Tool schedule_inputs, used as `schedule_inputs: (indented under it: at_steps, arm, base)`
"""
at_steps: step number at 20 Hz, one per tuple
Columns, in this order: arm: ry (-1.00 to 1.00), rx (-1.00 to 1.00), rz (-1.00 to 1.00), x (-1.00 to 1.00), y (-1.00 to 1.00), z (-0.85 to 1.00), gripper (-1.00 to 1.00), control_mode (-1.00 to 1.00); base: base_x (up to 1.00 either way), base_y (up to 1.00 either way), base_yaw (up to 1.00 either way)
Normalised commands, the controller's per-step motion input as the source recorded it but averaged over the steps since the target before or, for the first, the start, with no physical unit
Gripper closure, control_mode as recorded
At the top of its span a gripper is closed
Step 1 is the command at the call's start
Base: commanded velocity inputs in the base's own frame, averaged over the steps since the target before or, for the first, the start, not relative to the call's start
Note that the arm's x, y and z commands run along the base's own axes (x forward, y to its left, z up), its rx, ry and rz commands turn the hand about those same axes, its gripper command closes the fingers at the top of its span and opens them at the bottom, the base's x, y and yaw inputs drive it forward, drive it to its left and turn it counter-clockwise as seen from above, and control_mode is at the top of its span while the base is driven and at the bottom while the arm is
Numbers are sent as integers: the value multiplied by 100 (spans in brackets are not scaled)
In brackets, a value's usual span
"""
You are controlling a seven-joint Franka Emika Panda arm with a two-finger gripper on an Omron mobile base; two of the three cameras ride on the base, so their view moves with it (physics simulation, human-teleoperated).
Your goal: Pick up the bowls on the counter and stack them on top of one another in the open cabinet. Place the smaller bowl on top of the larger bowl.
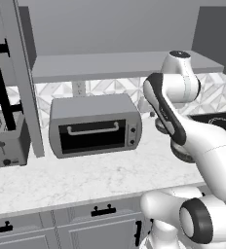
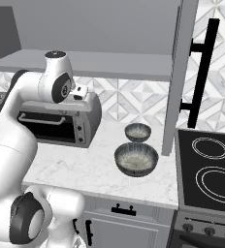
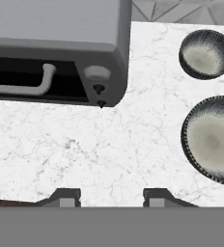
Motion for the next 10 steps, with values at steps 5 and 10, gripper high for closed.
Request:
schedule_inputs:
  at_steps: [5, 10]
  arm:
    - [-1, 0, -2, -17, -10, 0, -100, -100]
    - [-2, 0, -11, -54, -15, -2, -100, -100]
  base:
    - [0, 0, 0]
    - [0, 0, 0]
